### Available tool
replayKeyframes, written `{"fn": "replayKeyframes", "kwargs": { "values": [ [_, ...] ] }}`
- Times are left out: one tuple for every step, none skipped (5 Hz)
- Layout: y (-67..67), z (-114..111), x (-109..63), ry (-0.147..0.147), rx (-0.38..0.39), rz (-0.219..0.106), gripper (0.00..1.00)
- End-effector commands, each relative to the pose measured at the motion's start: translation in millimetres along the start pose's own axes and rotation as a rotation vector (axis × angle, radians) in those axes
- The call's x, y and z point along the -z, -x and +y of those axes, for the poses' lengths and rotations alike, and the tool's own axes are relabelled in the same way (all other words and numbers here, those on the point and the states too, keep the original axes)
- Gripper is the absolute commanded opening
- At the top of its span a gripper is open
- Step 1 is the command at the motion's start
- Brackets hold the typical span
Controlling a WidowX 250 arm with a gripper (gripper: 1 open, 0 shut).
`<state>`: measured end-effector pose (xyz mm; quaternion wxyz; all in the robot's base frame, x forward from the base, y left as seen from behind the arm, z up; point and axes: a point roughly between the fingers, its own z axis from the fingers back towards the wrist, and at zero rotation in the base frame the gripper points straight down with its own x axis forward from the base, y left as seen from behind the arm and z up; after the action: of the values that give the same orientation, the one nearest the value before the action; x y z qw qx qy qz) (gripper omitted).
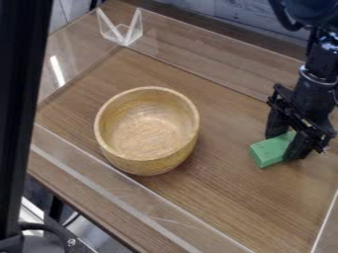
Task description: Put the green block in the brown bowl
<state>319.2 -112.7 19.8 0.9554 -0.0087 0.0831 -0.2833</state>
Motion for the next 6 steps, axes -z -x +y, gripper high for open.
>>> {"fn": "replayKeyframes", "kwargs": {
  "values": [
    [0.9,2.5,-6.2,0.002,0.007,-0.024,0.00],
    [2.8,2.7,-6.1,0.007,0.008,-0.022,0.00],
    [4.6,2.8,-7.3,0.012,0.008,-0.020,0.00],
    [6.4,2.8,-8.9,0.016,0.010,-0.019,0.00],
    [7.9,3.0,-10.0,0.021,0.011,-0.018,0.00],
    [9.3,3.1,-11.5,0.025,0.012,-0.016,0.00]
  ]
}}
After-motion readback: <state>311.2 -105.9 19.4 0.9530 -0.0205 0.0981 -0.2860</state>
